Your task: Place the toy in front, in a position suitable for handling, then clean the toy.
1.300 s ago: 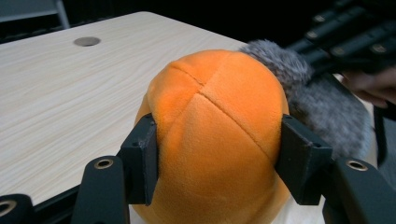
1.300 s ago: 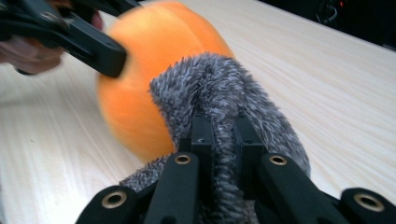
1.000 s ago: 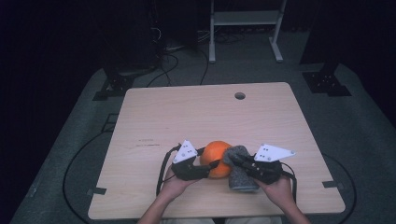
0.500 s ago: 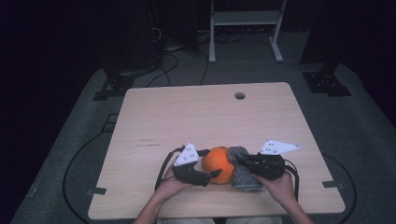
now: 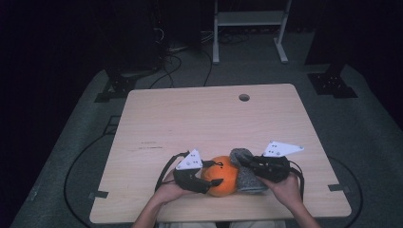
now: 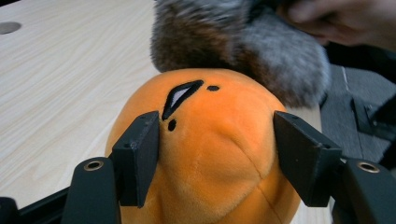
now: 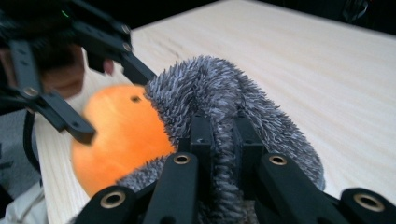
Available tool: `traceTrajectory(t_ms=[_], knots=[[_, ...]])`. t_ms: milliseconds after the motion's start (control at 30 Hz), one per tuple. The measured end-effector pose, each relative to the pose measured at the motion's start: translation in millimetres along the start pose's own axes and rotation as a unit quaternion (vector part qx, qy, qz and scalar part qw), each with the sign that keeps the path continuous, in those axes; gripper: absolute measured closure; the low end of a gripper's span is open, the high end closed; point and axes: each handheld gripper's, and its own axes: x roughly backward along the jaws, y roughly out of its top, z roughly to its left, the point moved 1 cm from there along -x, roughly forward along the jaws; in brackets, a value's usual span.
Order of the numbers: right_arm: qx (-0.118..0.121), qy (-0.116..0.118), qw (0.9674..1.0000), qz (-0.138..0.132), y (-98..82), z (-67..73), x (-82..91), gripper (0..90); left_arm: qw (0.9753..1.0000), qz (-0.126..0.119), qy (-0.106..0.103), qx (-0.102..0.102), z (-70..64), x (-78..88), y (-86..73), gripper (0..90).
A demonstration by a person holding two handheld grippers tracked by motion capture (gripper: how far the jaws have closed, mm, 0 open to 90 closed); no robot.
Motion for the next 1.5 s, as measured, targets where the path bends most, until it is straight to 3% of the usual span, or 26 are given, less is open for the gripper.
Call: traceTrajectory(t_ms=[100,200,333,400,433,500,567,667,733,767,833,867,933,967,1000,1133,1233,1333,1433,1500], knots=[[0.011,0.002,0.9994,0.032,-7.2,3.5,-8.5,81.0,0.9998,-0.007,-0.002,0.021,3.0,1.4,4.0,23.6],[0.016,0.008,0.9992,0.036,-7.9,8.4,-10.3,81.0,0.9989,0.0,-0.004,0.046,5.4,0.1,6.7,12.8],[0.016,0.014,0.999,0.039,-9.5,7.7,-9.1,80.9,0.9975,0.027,-0.006,0.065,6.5,-6.3,5.9,8.3],[0.019,0.011,0.9993,0.031,-7.8,7.7,-6.0,80.9,0.9974,0.036,-0.012,0.062,6.9,-8.4,4.7,9.2],[0.019,0.011,0.9995,0.023,-6.3,7.4,-4.1,80.9,0.9981,0.032,-0.014,0.05,5.4,-7.5,4.6,14.6],[0.022,0.006,0.9996,0.018,-3.7,7.0,-2.7,80.9,0.9998,0.018,-0.004,0.004,-2.5,-6.3,5.5,29.1],[0.019,0.001,0.9997,0.015,-2.9,6.0,-2.5,80.9,0.999,0.012,0.009,-0.043,-10.4,-7.5,7.9,35.0],[0.016,-0.003,0.9997,0.018,-4.2,4.5,-4.7,80.9,0.9936,0.013,0.048,-0.101,-15.3,-7.3,11.4,38.2],[0.015,-0.002,0.9997,0.02,-4.7,5.0,-5.8,80.9,0.9893,0.021,0.084,-0.118,-10.5,-6.4,10.5,38.3],[0.015,0.003,0.9996,0.024,-5.0,5.6,-7.0,81.0,0.9877,0.027,0.1,-0.117,-5.4,-5.3,8.8,37.3],[0.021,0.009,0.9989,0.04,-7.5,10.0,-12.8,81.0,0.9896,0.024,0.118,-0.077,8.3,0.7,4.9,31.8],[0.026,0.011,0.9983,0.052,-9.7,13.0,-17.3,81.0,0.9916,0.022,0.112,-0.059,13.2,4.1,3.7,28.7],[0.036,0.016,0.9971,0.066,-13.3,17.8,-24.8,81.0,0.9968,-0.003,0.078,-0.014,20.7,12.4,1.3,22.8],[0.037,0.021,0.9968,0.068,-13.6,20.3,-28.4,81.0,0.9979,-0.006,0.065,0.004,21.5,13.0,1.2,19.9],[0.04,0.023,0.9965,0.069,-12.9,21.6,-30.0,81.0,0.9978,0.003,0.066,0.009,22.0,12.0,1.2,16.8],[0.037,0.013,0.9983,0.043,-7.0,20.9,-23.3,81.0,0.9967,0.021,0.078,-0.011,18.5,7.1,-1.2,22.7],[0.029,0.003,0.9995,0.011,0.5,14.4,-11.8,81.0,0.9958,0.037,0.063,-0.056,11.4,4.0,-4.7,31.1],[0.019,-0.002,0.9998,0.007,1.6,8.6,-9.7,81.0,0.9944,0.047,0.047,-0.082,6.6,2.6,-5.5,32.5],[0.021,0.001,0.9996,0.016,-3.0,8.2,-16.7,80.9,0.9958,0.038,0.035,-0.076,6.8,4.4,-4.5,30.0],[0.028,0.001,0.9991,0.033,-5.9,11.3,-23.4,80.9,0.9981,0.019,0.042,-0.04,11.8,8.5,-1.1,22.7]])
